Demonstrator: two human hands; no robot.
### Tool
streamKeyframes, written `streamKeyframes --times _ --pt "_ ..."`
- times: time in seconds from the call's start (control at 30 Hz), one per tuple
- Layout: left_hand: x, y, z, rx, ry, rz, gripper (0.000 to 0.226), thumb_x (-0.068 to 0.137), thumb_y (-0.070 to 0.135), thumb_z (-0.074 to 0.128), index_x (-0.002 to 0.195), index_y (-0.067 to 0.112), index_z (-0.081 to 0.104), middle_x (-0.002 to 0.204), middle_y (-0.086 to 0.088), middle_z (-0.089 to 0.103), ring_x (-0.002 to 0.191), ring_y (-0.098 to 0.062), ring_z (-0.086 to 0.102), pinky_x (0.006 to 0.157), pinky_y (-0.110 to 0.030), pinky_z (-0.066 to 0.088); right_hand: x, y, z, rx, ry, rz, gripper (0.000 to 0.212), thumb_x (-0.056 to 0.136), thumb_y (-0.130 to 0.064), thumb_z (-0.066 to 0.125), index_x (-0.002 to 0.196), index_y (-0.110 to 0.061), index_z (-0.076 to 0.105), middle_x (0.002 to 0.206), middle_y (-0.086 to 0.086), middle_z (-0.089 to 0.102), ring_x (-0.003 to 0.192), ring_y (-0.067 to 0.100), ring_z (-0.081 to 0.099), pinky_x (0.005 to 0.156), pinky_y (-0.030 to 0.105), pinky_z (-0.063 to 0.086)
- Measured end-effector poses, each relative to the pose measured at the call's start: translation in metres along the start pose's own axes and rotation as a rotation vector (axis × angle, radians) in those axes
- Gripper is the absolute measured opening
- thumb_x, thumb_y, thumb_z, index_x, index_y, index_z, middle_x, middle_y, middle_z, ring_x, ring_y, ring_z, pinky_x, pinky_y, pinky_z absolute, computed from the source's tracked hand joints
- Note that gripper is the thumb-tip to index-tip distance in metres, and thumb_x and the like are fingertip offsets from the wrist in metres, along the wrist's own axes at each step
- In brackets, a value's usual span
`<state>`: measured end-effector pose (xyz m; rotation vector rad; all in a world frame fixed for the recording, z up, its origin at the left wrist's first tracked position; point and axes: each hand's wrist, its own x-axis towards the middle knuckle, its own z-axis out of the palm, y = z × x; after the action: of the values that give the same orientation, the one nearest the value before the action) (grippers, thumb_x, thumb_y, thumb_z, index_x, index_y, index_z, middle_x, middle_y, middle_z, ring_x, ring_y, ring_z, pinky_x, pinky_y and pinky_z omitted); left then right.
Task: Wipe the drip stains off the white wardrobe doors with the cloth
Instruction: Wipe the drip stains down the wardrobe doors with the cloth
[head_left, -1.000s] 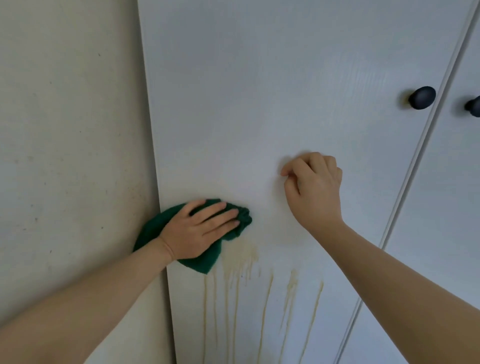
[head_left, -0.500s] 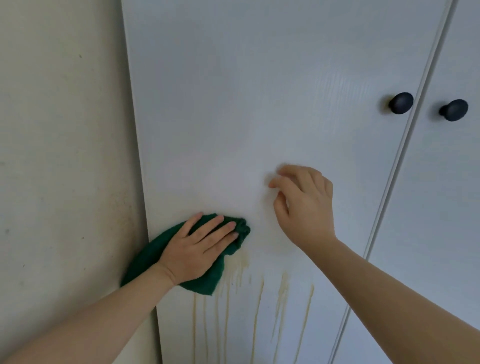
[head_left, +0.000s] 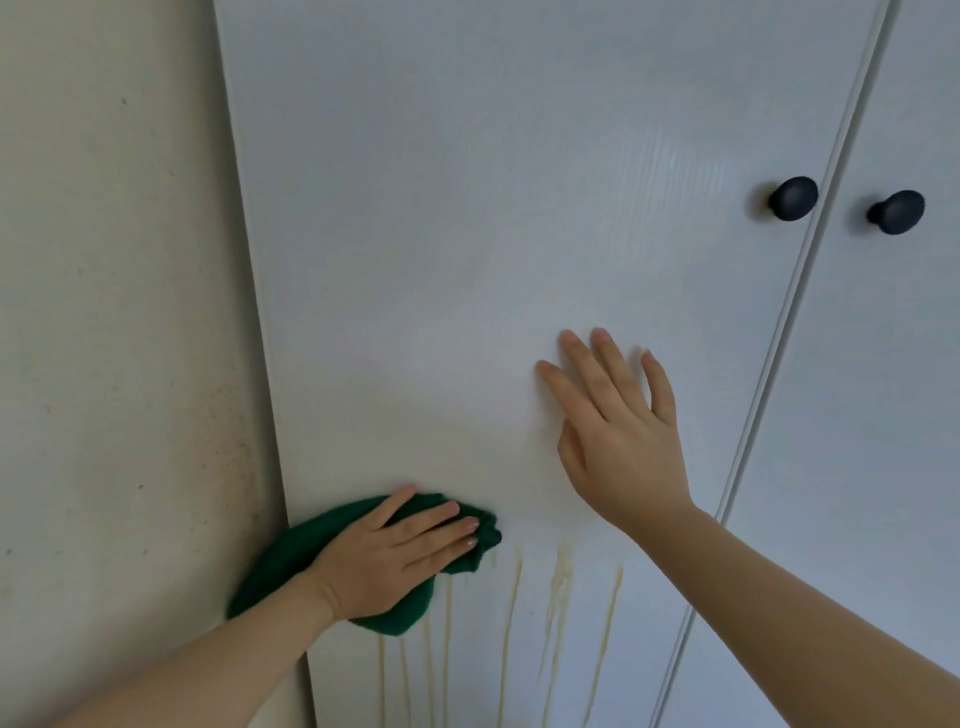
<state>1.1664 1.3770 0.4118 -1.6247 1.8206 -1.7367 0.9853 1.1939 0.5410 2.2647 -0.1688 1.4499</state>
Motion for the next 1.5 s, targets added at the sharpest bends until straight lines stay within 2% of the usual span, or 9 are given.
streamKeyframes --times 0.2,0.47,0.57,0.73,0.87,0.93,1.2,1.37,1.5 --pt "0.094 -0.050 -0.026 -0.007 0.299 -0.701 0.043 0.093 0.015 0.039 0.135 0.005 0.038 0.151 -0.010 0.024 0.145 -0.019 0.006 0.117 -0.046 0.009 -0.004 -0.003 -0.001 -0.014 0.016 -0.004 0.047 0.083 -0.008 0.045 0.129 -0.007 0.052 0.142 0.013 0.044 0.136 0.030 0.030 0.113 0.046 0.013" --pt "-0.004 0.019 0.003 0.034 -0.073 0.202 0.047 0.101 0.011 0.011 0.147 0.007 0.017 0.145 0.007 0.036 0.134 -0.022 0.029 0.118 -0.045 -0.003 -0.030 -0.006 -0.005 -0.064 0.005 -0.015 0.060 0.076 -0.003 0.052 0.135 -0.010 0.042 0.144 0.011 0.041 0.136 0.029 0.030 0.113 0.045 0.013" --pt "0.017 -0.003 -0.009 0.049 0.002 0.065 0.045 0.099 0.007 0.024 0.144 0.008 0.026 0.151 0.002 0.023 0.138 -0.020 0.026 0.118 -0.045 0.005 -0.031 -0.001 -0.007 -0.077 -0.017 -0.013 0.065 0.076 -0.004 0.052 0.139 -0.009 0.036 0.145 0.011 0.039 0.136 0.029 0.028 0.114 0.044 0.010" --pt "0.059 -0.015 -0.010 -0.036 0.183 -0.382 0.042 0.092 0.007 0.040 0.133 0.005 0.041 0.138 -0.010 0.040 0.139 -0.026 0.026 0.117 -0.044 0.013 -0.040 -0.005 -0.005 -0.056 -0.075 0.021 0.068 0.076 -0.003 0.052 0.141 -0.011 0.033 0.146 0.012 0.039 0.136 0.030 0.026 0.113 0.045 0.010" --pt "0.019 0.004 0.002 0.004 -0.111 0.476 0.043 0.095 0.015 0.036 0.136 0.012 0.047 0.144 0.004 0.042 0.133 -0.019 0.032 0.118 -0.043 -0.005 -0.051 -0.007 -0.007 -0.041 -0.106 -0.003 0.071 0.073 -0.003 0.054 0.140 -0.017 0.033 0.144 0.013 0.041 0.135 0.031 0.028 0.111 0.047 0.015" --pt "0.019 -0.004 -0.007 0.064 -0.189 0.597 0.050 0.087 0.021 0.055 0.135 0.014 0.049 0.145 0.005 0.041 0.135 -0.017 0.034 0.118 -0.044 -0.006 -0.050 -0.005 -0.008 -0.016 -0.082 0.021 0.072 0.073 -0.001 0.055 0.140 -0.019 0.033 0.144 0.013 0.042 0.135 0.030 0.028 0.112 0.045 0.014" --pt "0.107 -0.027 -0.023 0.097 0.182 -0.425 0.040 0.096 0.007 0.031 0.136 0.004 0.039 0.141 -0.011 0.044 0.135 -0.030 0.028 0.114 -0.047 0.015 -0.046 0.006 -0.014 0.023 -0.025 0.165 0.068 0.075 -0.003 0.055 0.138 -0.016 0.033 0.142 0.017 0.043 0.133 0.031 0.028 0.108 0.046 0.016" --pt "0.056 0.049 0.001 0.067 -0.092 0.236 0.063 0.089 0.028 0.044 0.143 0.004 0.021 0.146 0.008 0.037 0.137 -0.025 0.020 0.117 -0.044 -0.007 -0.065 0.007 -0.014 0.059 -0.055 0.180 0.073 0.071 0.001 0.056 0.138 -0.014 0.032 0.141 0.016 0.044 0.132 0.030 0.028 0.107 0.046 0.019" --pt "0.070 0.033 -0.010 0.051 -0.006 0.076 0.045 0.094 0.015 0.040 0.139 0.010 0.034 0.147 0.006 0.033 0.135 -0.022 0.028 0.117 -0.048 0.001 -0.074 0.022 -0.019 0.037 -0.066 0.203 0.073 0.072 -0.001 0.056 0.139 -0.014 0.032 0.141 0.015 0.043 0.133 0.030 0.029 0.107 0.045 0.020"
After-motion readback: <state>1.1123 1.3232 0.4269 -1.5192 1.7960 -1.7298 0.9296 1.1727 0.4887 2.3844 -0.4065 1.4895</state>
